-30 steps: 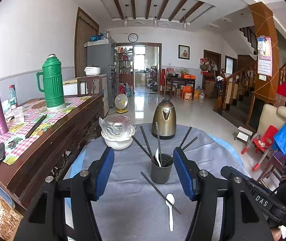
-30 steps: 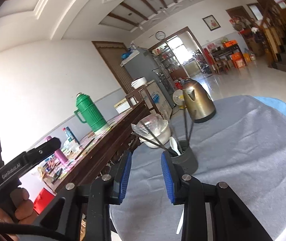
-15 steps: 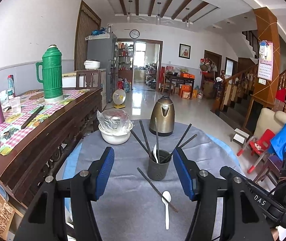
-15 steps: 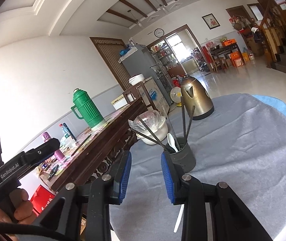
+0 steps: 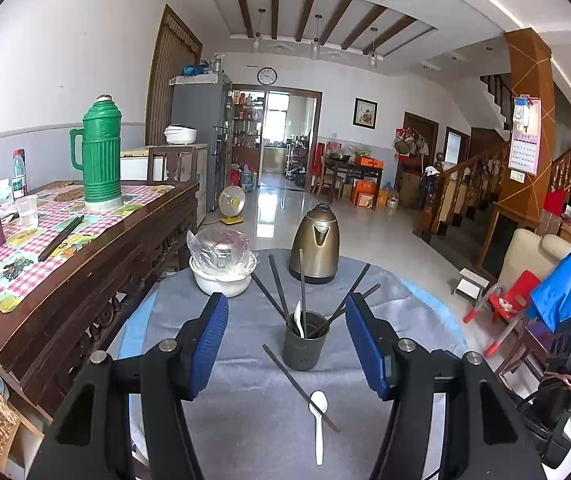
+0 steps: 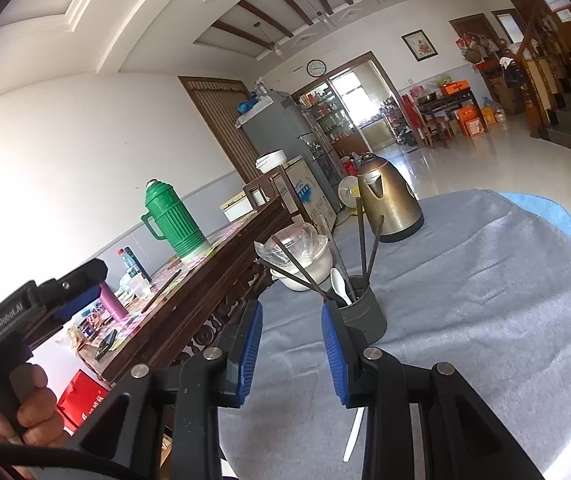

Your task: Organize utensils

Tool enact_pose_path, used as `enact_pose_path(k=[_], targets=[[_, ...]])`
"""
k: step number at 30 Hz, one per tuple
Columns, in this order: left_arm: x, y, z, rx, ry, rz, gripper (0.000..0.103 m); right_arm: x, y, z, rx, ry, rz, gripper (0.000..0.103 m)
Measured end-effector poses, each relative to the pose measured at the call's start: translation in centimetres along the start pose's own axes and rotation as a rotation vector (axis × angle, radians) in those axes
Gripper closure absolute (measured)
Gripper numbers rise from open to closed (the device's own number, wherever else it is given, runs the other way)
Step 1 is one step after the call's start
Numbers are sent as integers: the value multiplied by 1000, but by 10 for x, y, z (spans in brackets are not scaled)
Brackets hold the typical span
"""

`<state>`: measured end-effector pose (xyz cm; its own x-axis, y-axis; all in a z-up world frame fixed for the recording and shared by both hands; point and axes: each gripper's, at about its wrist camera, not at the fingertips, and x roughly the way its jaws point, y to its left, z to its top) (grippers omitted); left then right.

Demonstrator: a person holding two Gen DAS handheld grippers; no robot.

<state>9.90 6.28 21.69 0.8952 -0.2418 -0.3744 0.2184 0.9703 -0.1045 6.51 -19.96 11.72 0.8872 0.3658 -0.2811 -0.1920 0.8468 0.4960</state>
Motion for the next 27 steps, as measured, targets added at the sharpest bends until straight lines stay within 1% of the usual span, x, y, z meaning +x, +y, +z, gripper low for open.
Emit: enact_pose_path(k=[14, 27], targets=[[-2, -14, -1, 32, -1, -23, 41, -11, -16, 6, 51, -15, -29, 69], [-15, -4, 3, 16, -25, -10, 41, -9, -10, 8, 45, -8, -21, 69]])
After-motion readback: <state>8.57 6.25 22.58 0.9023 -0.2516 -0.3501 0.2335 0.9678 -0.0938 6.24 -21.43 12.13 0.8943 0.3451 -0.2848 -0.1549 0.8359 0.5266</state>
